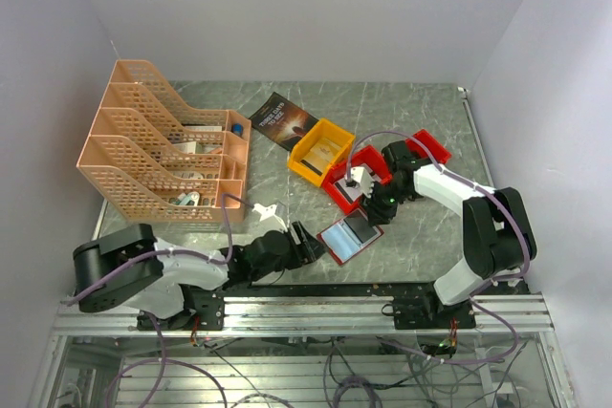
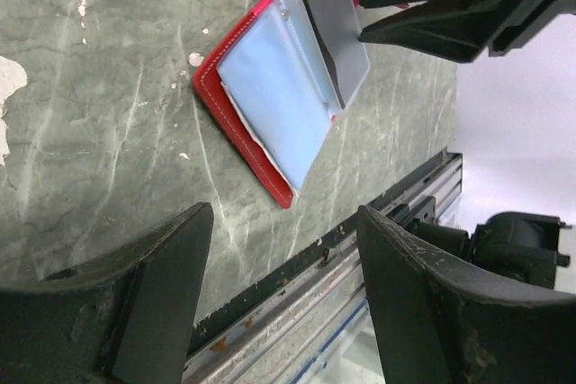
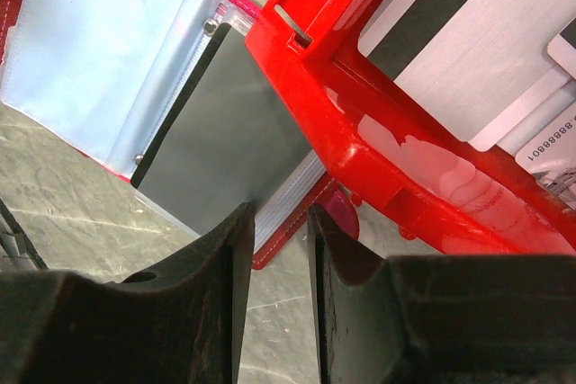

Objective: Put the credit cards into the card holder
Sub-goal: Close the card holder at the center of the board.

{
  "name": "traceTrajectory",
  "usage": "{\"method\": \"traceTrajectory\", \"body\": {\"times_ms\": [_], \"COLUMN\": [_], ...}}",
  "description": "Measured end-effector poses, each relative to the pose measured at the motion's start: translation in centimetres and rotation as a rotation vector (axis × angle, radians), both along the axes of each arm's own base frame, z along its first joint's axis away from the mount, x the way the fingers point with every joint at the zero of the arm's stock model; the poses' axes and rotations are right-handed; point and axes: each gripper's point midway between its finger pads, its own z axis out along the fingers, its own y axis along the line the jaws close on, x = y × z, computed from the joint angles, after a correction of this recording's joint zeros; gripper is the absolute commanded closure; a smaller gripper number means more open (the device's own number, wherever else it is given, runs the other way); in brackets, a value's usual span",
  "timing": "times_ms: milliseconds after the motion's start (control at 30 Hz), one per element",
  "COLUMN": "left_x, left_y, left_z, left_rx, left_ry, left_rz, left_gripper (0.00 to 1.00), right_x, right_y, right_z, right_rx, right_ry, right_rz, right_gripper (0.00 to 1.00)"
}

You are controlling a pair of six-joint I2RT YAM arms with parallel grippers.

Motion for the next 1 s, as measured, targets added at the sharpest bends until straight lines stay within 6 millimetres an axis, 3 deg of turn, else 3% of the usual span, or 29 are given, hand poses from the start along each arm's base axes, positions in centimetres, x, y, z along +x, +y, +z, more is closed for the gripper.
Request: {"method": "traceTrajectory", "body": {"times_ms": [433,667,867,1000], "left_x": [1.9,3.7,4.2,4.2], "left_y": [-0.8,-2.5,-2.9,-3.2], "left_z": [-2.6,-2.7,-2.6,-2.6], "left_rx": [-0.014,-0.099,-0.147,-0.165], "left_ry": [-0.02,-0.029,-0.032,-0.051], "left_rz": [0.101,0.124,0.132,0.117], "left_gripper": [0.23,0.24,0.25,0.31], "right_x": [0.0,0.0,-0.1,-0.1], "right_y": [0.0,0.0,0.0,0.0], "right_z": [-0.1,-0.1,-0.1,-0.1], "right_rx": [0.002,0.001,0.003,0.003], "right_ry": [0.01,0.018,0.021,0.022], "right_rz": [-0.001,-0.001,-0.001,-0.001], "right_gripper": [0.71,0.71,0.71,0.71]}}
